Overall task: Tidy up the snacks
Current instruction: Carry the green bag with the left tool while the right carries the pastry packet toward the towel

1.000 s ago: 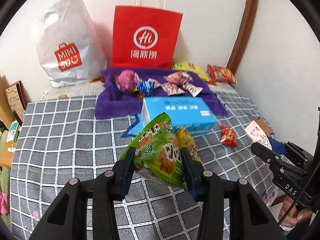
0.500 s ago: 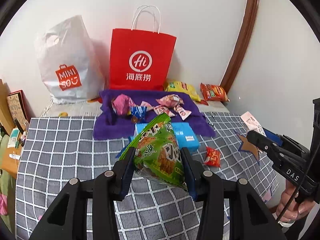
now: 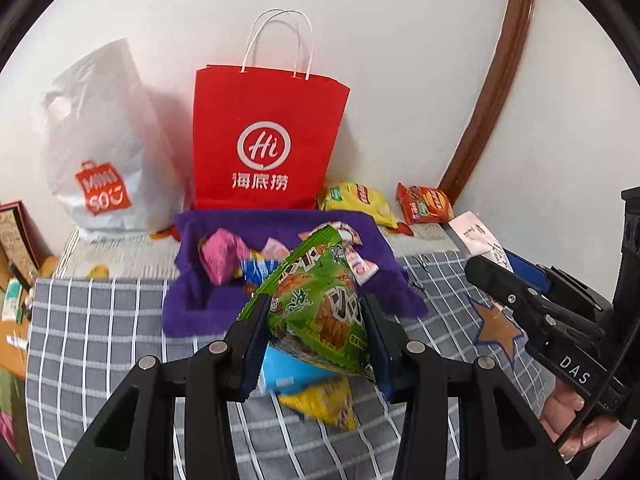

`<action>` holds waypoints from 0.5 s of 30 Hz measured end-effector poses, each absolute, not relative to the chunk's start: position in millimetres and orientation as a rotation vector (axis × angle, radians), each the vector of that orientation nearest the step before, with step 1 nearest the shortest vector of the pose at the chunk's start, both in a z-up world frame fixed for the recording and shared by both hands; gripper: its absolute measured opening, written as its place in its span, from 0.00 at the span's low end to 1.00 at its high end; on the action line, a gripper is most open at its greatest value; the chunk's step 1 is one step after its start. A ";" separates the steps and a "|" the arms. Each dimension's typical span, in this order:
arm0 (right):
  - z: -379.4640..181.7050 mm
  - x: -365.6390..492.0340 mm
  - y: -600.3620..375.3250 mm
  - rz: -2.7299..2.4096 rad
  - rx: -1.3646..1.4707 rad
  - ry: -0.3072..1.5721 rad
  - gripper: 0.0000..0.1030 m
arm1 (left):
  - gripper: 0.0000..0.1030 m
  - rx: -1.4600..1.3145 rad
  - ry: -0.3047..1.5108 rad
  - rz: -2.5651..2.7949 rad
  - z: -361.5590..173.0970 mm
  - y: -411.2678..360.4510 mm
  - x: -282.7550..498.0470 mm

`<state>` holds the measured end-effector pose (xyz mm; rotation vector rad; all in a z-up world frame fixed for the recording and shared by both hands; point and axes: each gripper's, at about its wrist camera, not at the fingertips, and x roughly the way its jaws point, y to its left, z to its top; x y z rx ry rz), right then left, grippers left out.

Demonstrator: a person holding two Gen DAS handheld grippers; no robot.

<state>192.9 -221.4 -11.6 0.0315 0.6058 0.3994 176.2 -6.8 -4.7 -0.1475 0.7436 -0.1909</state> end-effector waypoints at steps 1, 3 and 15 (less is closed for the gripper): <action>-11.5 200.1 -220.2 0.395 0.029 0.605 0.37 | 0.41 -0.146 0.744 -0.192 -4.0 -6.3 183.2; -12.5 219.6 -217.2 0.385 0.033 0.616 0.37 | 0.41 -0.145 0.747 -0.186 -2.3 -4.5 201.6; -26.9 324.1 -205.6 0.359 0.053 0.661 0.37 | 0.41 -0.153 0.747 -0.165 -8.5 7.5 282.5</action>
